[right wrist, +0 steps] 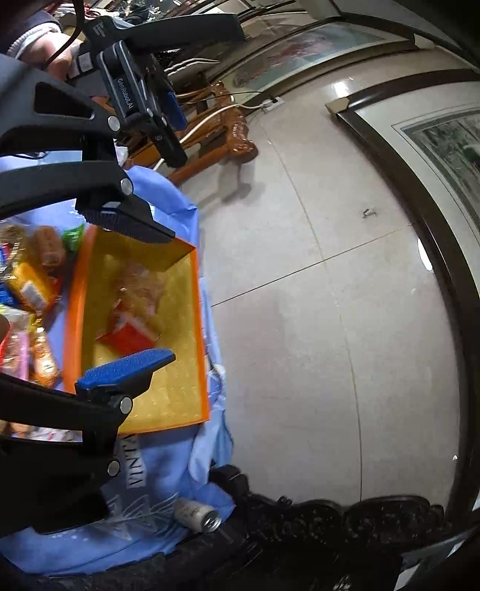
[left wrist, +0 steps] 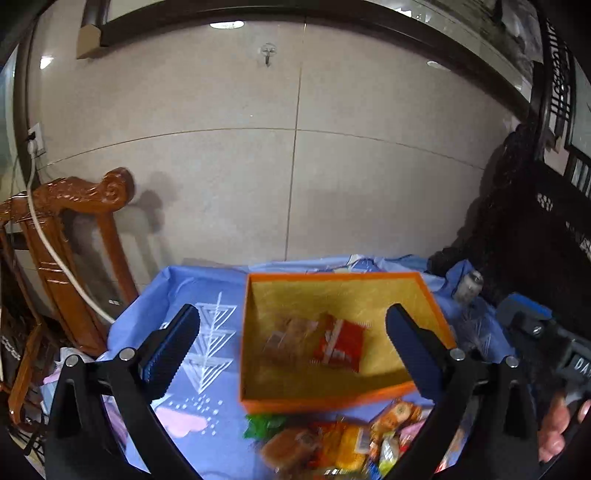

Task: Organize snacks
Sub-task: 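Carry both bags over the orange box and open both tools to drop them, then grasp a tall clear snack bag with the right tool while the left tool grasps a yellow barcode bag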

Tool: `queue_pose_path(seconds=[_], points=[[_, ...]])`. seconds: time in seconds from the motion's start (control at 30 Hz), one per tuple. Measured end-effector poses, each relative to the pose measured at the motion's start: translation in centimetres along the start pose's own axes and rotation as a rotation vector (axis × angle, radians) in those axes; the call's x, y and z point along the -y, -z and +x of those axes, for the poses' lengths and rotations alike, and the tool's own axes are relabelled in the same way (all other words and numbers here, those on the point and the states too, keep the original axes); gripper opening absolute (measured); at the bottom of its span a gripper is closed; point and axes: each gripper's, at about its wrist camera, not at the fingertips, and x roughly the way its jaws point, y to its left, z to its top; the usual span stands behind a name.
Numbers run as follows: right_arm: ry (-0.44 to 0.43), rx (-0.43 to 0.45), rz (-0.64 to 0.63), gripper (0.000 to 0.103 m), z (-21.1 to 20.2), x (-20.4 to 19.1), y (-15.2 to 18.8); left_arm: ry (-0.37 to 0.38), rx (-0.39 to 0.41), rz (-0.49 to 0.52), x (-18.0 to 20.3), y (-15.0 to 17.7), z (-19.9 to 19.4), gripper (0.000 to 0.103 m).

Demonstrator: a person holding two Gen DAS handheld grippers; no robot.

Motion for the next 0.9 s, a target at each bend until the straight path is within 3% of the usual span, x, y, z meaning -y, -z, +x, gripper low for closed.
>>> queue_pose_path(seconds=[0.23,0.47,0.67,0.9], points=[[0.069,-0.114,0.021,0.060,-2.3,1.2,7.7,0.005,-0.067,0.016,0.1,7.3,-2.6,0.099],[0.133,-0.230,0.042,0.060,-1.9,2.2,14.8,0.013,-0.159,0.004,-0.2,13.7,-4.8,0.099],[0.158,-0.338,0.058,0.067,1.2,2.6,19.0,0.004,-0.196,-0.017,-1.0,16.8,-6.9,0.099],[0.232,-0.430,0.066,0.076,5.0,3.3,20.8,-0.008,-0.208,-0.012,-1.1,17.7,-8.0,0.099]])
